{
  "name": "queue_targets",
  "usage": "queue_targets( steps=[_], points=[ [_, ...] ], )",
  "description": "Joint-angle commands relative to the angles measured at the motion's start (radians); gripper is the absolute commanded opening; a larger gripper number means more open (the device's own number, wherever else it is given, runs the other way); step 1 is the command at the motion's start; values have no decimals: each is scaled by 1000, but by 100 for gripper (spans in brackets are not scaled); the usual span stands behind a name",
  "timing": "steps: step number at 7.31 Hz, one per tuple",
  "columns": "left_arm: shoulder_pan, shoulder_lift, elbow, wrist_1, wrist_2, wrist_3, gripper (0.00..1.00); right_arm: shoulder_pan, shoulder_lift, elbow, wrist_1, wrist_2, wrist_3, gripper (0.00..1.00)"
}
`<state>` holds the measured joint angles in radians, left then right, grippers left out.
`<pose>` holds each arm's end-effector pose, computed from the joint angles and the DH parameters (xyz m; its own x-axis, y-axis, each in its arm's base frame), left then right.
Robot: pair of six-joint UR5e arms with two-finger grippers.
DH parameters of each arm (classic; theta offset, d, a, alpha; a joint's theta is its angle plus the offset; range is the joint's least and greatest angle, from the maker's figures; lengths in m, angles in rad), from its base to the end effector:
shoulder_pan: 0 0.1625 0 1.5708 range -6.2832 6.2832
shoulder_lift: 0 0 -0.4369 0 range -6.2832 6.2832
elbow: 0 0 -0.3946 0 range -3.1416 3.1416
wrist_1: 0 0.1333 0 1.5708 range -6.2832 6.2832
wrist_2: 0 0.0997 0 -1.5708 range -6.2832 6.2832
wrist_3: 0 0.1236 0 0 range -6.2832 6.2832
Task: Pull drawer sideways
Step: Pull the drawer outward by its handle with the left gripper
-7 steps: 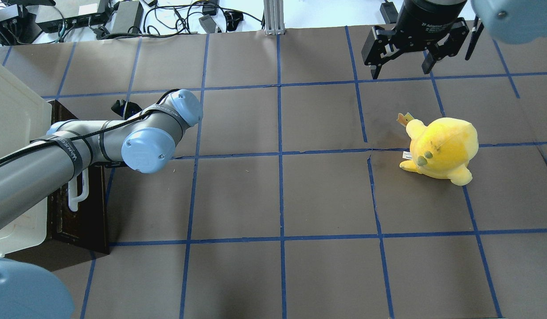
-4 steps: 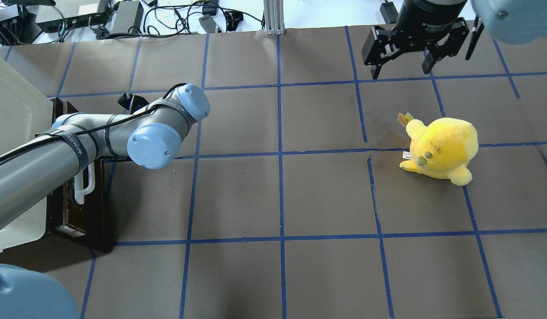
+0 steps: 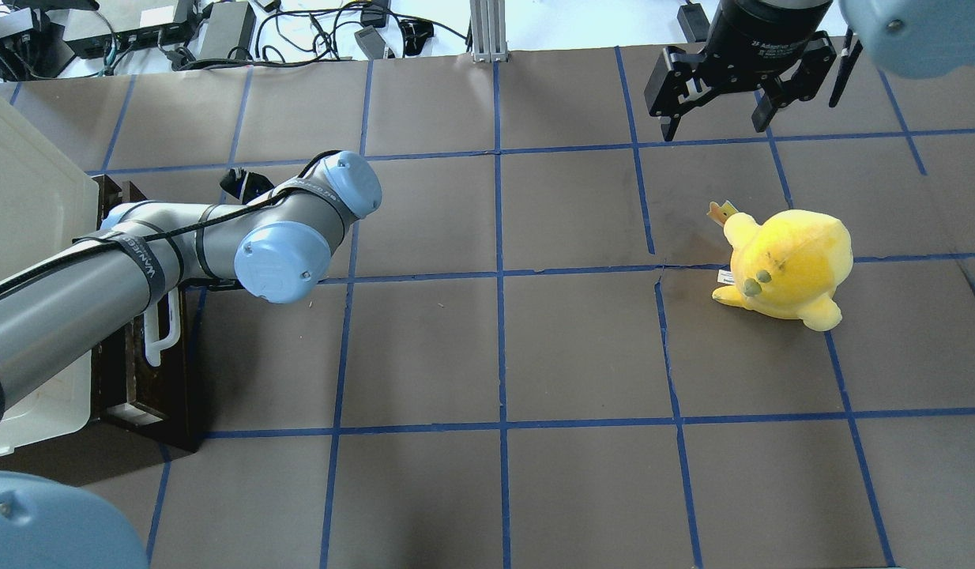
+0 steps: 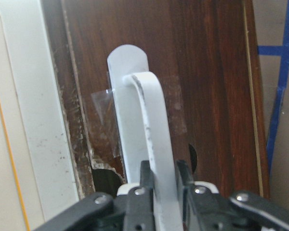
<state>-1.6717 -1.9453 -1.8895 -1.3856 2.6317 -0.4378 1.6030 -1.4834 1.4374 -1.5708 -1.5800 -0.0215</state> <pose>-0.0778 -0.5159 0.2158 -0.4384 0.0586 -0.8969 -0.1080 0.9872 0.1173 0.1494 -0.5331 0.4970 -0.9985 -0.0532 0.0102 -0.0536 0.9975 -0.0458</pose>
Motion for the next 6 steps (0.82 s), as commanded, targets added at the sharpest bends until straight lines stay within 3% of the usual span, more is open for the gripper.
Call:
queue_targets(
  steps=[1,6],
  points=[
    [-5,-1,0,5,-15,1,23,0,0,0,0,0,-2,100],
    [-62,-3,4,8,-48,1,23,0,0,0,0,0,0,100]
  ],
)
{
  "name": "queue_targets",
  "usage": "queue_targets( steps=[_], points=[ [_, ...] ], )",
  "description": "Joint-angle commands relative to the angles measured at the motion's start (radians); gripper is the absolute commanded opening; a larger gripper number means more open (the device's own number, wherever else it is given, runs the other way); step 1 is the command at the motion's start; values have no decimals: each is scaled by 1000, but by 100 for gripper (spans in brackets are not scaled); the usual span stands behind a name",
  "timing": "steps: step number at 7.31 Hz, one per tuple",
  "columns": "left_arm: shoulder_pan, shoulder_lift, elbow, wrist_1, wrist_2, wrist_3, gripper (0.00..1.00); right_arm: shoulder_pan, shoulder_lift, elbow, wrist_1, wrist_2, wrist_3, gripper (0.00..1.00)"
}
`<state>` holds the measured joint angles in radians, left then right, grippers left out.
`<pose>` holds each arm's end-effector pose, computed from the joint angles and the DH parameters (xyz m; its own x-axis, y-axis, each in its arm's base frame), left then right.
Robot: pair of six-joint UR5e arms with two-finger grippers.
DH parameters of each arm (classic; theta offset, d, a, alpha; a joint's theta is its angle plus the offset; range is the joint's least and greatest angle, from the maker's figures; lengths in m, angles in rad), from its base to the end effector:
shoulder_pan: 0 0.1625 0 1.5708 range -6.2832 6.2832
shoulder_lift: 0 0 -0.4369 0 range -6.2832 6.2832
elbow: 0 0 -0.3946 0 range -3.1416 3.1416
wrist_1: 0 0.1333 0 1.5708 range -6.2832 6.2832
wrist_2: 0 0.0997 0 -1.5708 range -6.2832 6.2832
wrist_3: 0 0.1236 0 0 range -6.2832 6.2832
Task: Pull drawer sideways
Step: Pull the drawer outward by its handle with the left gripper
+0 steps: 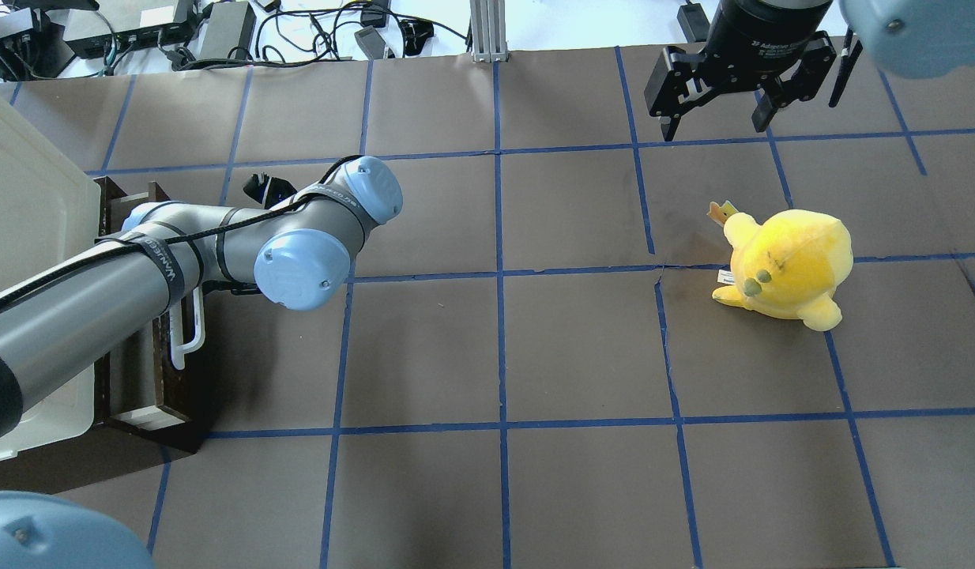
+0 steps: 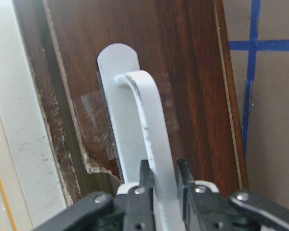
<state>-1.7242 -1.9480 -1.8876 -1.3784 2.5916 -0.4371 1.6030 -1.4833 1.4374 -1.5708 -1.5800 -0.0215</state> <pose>-0.1071 -0.5102 0.2117 -0.4679 0.0726 -0.8808 -0.0708 0.9903 0.1192 0.1494 -0.5331 0.4969 -0.9985 -0.0532 0.0102 -0.0536 0.9975 -0.0457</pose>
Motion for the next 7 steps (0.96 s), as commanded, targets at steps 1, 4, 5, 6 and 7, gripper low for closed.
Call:
queue_targets(
  steps=[1,4,5,6,7],
  points=[
    [-15,0,5,1,-17,0,23,0,0,0,0,0,0,100],
    [-38,3,30,1,-44,1,23,0,0,0,0,0,0,100],
    [-47,3,33,-2,-44,0,23,0,0,0,0,0,0,100],
    [-54,3,36,-2,-44,0,23,0,0,0,0,0,0,100],
    [-58,3,36,-1,-45,0,23,0,0,0,0,0,0,100]
  ],
)
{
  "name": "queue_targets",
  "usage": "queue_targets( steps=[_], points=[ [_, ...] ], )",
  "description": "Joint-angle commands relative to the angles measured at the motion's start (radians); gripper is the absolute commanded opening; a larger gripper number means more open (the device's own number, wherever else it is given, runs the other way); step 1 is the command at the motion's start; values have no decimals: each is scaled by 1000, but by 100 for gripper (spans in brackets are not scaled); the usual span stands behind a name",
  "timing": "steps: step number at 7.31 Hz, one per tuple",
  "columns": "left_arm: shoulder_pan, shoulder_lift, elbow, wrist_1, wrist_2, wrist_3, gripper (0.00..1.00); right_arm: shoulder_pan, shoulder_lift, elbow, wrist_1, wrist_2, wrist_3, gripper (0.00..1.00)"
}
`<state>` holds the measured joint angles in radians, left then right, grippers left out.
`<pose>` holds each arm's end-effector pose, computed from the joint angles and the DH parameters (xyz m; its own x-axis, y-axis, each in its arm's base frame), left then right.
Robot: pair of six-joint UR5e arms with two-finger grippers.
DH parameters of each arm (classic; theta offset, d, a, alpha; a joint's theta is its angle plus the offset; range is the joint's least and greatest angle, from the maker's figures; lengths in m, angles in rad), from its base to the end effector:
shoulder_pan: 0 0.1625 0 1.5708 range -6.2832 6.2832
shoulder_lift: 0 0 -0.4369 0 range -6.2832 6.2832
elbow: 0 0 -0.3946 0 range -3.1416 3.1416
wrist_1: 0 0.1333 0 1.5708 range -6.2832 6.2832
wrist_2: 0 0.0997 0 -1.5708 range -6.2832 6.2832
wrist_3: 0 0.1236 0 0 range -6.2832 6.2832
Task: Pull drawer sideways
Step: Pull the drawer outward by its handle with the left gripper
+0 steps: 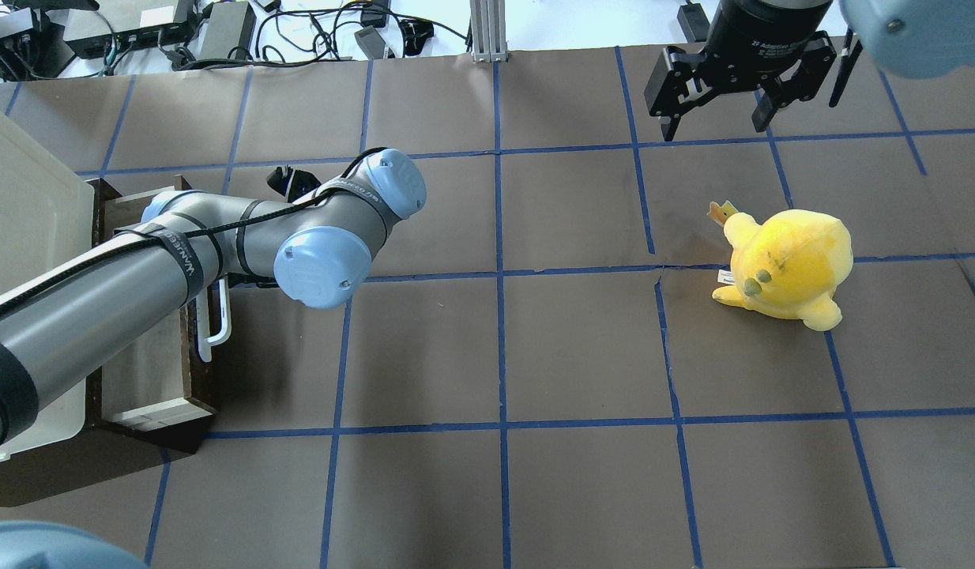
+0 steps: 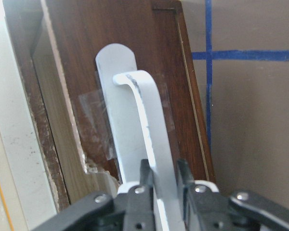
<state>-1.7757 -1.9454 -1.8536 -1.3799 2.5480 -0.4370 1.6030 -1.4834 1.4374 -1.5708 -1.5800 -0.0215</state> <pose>-0.1381 -0.5128 0.2214 -0.5044 0.0638 -0.8611 -0.0350 0.9949 0.0942 0.1494 -0.5331 0.4970 -0.9985 -0.0532 0.0102 -0.0536 0.9975 -0.0458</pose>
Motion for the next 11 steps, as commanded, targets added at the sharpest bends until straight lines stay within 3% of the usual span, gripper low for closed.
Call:
queue_targets(
  steps=[1,10,11],
  points=[
    [-8,0,2,1,-2,1,23,0,0,0,0,0,0,100],
    [-30,-4,7,4,-2,0,24,0,0,0,0,0,0,100],
    [-28,-6,7,2,-2,0,31,0,0,0,0,0,0,100]
  ],
)
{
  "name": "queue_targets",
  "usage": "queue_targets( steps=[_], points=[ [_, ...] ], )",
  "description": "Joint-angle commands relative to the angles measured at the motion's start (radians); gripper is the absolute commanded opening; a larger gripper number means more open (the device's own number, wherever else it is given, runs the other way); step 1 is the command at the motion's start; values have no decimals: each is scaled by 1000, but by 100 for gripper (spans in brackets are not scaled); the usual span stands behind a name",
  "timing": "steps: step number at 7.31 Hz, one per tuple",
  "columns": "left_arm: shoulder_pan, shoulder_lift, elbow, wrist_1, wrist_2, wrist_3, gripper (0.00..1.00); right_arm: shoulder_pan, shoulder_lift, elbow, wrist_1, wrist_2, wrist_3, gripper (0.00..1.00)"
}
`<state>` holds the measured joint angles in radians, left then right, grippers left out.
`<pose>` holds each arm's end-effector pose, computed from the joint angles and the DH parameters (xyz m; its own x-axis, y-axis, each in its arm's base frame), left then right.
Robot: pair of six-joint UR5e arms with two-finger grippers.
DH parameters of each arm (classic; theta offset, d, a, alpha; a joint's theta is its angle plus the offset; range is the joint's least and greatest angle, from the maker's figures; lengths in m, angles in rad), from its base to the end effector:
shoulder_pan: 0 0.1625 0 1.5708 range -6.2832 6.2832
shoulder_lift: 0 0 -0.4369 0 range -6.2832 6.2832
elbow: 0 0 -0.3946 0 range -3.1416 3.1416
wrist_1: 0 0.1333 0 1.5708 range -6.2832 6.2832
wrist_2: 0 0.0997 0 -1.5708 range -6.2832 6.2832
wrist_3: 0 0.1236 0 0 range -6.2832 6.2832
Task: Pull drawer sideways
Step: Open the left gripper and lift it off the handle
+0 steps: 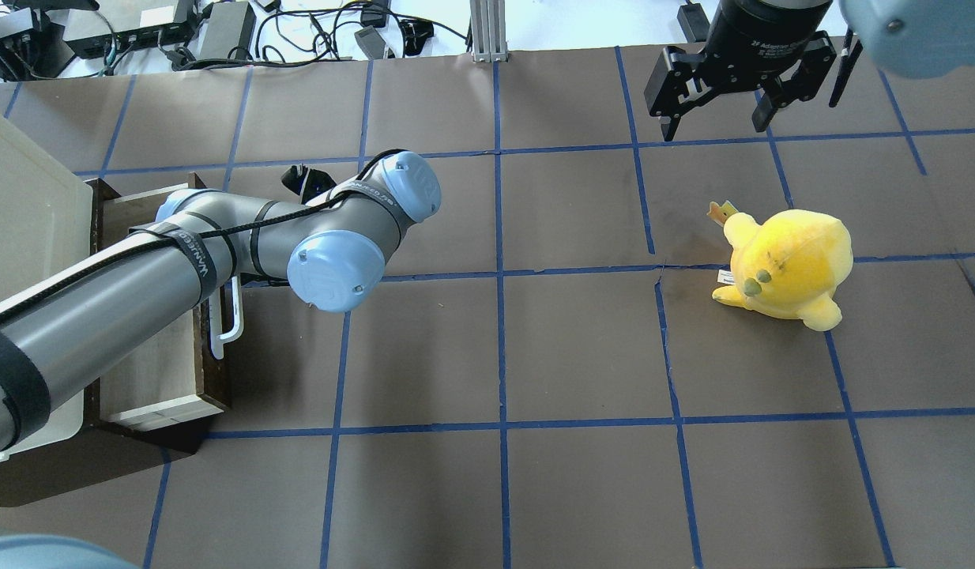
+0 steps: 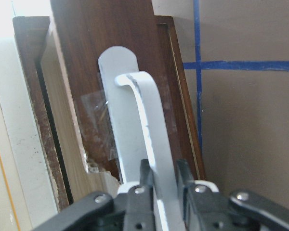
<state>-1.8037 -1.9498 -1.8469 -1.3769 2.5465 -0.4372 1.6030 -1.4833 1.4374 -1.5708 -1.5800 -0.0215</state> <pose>-0.1531 -0.5115 0.2216 -0.5046 0.0731 -0.8603 -0.0077 0.9960 0.0892 0.1494 -0.5331 0.4969 -0.9985 -0.0532 0.0102 -0.0536 0.9975 -0.0457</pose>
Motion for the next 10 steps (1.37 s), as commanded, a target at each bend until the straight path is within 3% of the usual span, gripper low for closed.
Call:
queue_targets(
  steps=[1,2,5,8,10],
  points=[
    [-2,3,-1,-4,1,0,57,0,0,0,0,0,0,100],
    [0,9,-3,-5,3,0,67,0,0,0,0,0,0,100],
    [-5,28,24,2,-1,24,69,0,0,0,0,0,-1,100],
    [-26,107,152,-22,-307,92,93,0,0,0,0,0,0,100],
    [-19,207,202,-56,-507,150,100,0,0,0,0,0,0,100]
  ],
)
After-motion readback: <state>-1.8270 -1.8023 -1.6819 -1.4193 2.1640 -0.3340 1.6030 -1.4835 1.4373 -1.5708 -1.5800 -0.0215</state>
